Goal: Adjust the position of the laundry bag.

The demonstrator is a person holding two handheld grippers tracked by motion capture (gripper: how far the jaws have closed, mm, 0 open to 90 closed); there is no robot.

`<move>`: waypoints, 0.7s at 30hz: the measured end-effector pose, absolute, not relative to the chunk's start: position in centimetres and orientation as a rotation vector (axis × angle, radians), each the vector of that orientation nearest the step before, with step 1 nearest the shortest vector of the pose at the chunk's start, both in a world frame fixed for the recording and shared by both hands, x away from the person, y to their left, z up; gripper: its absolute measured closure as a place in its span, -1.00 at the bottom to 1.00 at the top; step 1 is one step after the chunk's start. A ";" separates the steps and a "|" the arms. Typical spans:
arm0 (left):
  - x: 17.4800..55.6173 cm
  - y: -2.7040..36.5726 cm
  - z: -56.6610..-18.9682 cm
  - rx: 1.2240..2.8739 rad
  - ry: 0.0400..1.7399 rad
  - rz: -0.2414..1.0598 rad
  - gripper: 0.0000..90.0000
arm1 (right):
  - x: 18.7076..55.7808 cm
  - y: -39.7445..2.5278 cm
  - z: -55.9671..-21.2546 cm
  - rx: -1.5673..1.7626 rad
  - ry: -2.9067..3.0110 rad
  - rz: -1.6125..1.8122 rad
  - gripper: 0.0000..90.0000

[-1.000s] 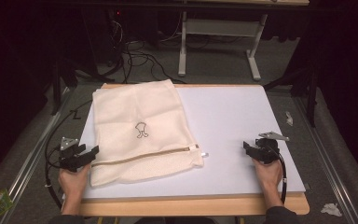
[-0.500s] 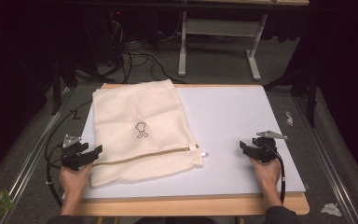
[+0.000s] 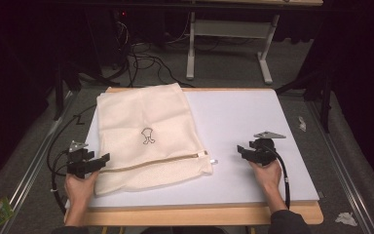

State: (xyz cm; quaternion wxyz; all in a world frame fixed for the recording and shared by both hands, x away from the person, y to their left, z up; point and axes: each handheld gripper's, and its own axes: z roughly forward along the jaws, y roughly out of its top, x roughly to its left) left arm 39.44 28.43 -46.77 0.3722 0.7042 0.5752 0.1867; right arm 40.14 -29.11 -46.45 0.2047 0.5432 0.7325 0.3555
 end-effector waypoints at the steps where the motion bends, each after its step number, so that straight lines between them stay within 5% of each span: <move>1: 39.4 28.3 -46.6 1.808 1.480 0.476 -0.29 | 40.4 -28.3 -46.2 1.500 2.071 1.004 -0.06; 21: 39.7 27.1 -47.1 1.824 1.537 0.407 -0.31 | 43.6 -19.7 -45.7 1.401 2.276 1.090 0.03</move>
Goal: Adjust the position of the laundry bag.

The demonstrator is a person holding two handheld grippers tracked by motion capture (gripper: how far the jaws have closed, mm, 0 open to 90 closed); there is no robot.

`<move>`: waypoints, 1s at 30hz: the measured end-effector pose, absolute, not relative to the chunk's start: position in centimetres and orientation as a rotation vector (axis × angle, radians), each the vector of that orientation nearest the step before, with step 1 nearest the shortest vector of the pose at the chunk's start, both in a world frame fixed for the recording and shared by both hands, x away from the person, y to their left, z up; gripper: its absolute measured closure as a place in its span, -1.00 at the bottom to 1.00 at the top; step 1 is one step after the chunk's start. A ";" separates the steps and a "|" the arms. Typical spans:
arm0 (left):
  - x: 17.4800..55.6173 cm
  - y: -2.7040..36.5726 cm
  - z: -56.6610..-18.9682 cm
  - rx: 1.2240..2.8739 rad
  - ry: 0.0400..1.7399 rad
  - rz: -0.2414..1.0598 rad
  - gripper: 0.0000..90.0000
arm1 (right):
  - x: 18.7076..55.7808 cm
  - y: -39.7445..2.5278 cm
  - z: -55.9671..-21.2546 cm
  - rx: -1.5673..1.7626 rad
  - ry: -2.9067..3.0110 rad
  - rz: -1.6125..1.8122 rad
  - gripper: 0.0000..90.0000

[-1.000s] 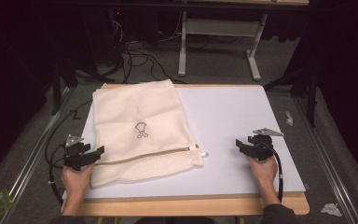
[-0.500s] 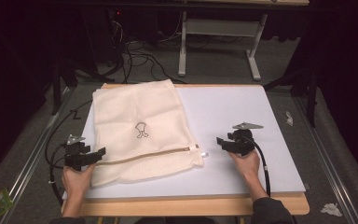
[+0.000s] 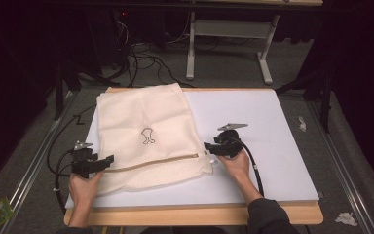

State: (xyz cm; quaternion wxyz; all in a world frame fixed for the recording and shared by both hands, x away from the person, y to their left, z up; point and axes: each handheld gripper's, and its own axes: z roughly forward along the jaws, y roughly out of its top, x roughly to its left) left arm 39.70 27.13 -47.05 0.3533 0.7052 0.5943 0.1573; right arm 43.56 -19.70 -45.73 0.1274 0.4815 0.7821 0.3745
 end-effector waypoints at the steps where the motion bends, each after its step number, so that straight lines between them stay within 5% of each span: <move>1: 39.7 27.1 -47.1 1.824 1.537 0.407 -0.31 | 43.6 -19.7 -45.7 1.401 2.276 1.090 0.03; 12: 39.7 26.8 -47.3 1.841 1.548 0.448 -0.14 | 44.4 -17.6 -46.5 1.379 2.341 1.090 0.19; 25: 39.6 26.6 -47.5 1.903 1.544 0.538 0.33 | 45.2 -16.2 -47.0 1.353 2.404 1.023 0.85; 30: 39.7 26.5 -47.3 1.923 1.535 0.529 0.55 | 45.0 -16.0 -46.9 1.319 2.408 1.018 0.93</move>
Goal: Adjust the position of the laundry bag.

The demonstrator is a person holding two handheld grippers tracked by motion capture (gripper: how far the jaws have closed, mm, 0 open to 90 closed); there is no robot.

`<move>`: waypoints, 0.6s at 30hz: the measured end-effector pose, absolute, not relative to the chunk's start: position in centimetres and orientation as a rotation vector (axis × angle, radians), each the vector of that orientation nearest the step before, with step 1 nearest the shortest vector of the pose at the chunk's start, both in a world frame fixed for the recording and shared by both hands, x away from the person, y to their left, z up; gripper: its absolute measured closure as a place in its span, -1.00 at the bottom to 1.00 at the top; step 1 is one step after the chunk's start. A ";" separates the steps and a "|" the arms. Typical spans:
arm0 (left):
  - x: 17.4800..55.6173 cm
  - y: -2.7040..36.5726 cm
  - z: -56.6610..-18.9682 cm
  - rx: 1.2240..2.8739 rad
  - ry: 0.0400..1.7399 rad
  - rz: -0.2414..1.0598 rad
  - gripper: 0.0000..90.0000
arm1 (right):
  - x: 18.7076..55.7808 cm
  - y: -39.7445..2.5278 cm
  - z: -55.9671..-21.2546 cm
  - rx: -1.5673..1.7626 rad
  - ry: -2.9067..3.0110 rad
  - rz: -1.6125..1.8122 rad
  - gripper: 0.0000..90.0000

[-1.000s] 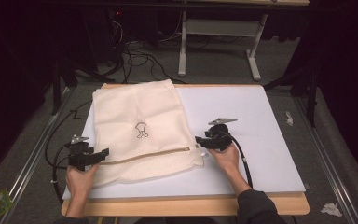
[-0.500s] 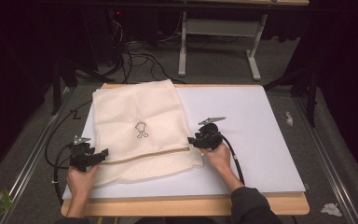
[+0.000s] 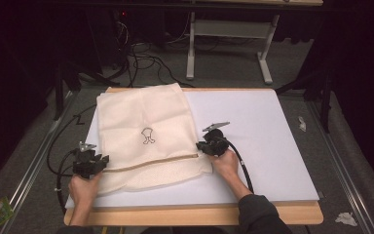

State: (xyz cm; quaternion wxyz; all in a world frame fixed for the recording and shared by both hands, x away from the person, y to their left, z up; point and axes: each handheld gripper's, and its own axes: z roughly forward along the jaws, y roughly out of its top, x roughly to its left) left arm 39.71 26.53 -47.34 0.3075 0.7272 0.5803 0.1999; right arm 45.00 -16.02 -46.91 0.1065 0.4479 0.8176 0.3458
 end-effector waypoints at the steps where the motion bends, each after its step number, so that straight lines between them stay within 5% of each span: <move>1: 39.7 26.5 -47.3 1.926 1.531 0.526 0.60 | 45.0 -16.0 -46.9 1.316 2.408 1.016 0.94; 7: 39.9 26.7 -47.3 1.918 1.523 0.521 0.90 | 44.9 -16.1 -46.8 1.299 2.403 1.020 0.96; 18: 40.0 26.5 -46.6 1.878 1.467 0.503 0.95 | 44.5 -16.7 -46.3 1.285 2.393 1.003 0.97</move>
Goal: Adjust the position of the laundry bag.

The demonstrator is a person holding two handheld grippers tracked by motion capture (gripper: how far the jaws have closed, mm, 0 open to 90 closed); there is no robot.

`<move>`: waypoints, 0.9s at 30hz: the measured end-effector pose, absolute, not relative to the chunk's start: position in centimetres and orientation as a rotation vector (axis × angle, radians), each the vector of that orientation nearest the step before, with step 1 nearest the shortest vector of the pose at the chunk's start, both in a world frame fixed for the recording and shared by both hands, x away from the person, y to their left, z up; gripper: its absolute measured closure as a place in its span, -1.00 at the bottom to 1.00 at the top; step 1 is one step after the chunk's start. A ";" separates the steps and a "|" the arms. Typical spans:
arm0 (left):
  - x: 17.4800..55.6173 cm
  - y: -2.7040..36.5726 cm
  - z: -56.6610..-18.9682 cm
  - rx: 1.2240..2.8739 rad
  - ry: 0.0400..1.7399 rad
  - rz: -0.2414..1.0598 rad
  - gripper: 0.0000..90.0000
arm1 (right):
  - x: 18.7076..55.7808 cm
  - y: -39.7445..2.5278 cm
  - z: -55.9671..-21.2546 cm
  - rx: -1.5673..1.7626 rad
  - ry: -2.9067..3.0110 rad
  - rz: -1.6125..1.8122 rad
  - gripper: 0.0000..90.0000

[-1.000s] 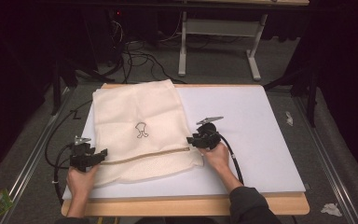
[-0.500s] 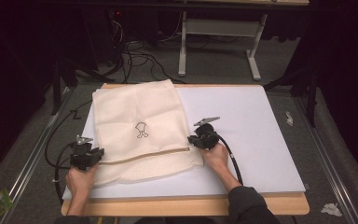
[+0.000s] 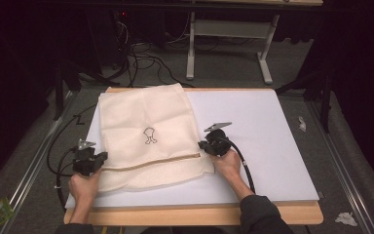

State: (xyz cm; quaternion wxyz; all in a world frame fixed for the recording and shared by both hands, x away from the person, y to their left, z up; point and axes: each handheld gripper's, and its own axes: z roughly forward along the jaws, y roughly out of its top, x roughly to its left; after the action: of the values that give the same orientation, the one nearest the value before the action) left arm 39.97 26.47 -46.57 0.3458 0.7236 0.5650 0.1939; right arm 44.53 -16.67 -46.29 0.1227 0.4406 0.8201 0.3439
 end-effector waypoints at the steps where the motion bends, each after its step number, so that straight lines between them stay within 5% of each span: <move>1: 40.0 26.4 -46.6 1.866 1.463 0.500 0.95 | 44.5 -16.8 -46.3 1.283 2.389 1.005 0.97; 27: 41.1 23.3 -45.5 1.838 1.350 0.414 0.95 | 42.6 -21.2 -45.4 1.310 2.331 1.026 0.97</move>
State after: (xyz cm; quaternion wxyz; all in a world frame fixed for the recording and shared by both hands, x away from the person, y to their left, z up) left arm 41.10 23.33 -45.46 0.4004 0.7266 0.5338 0.1635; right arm 42.56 -21.18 -45.40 0.1384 0.4530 0.8061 0.3547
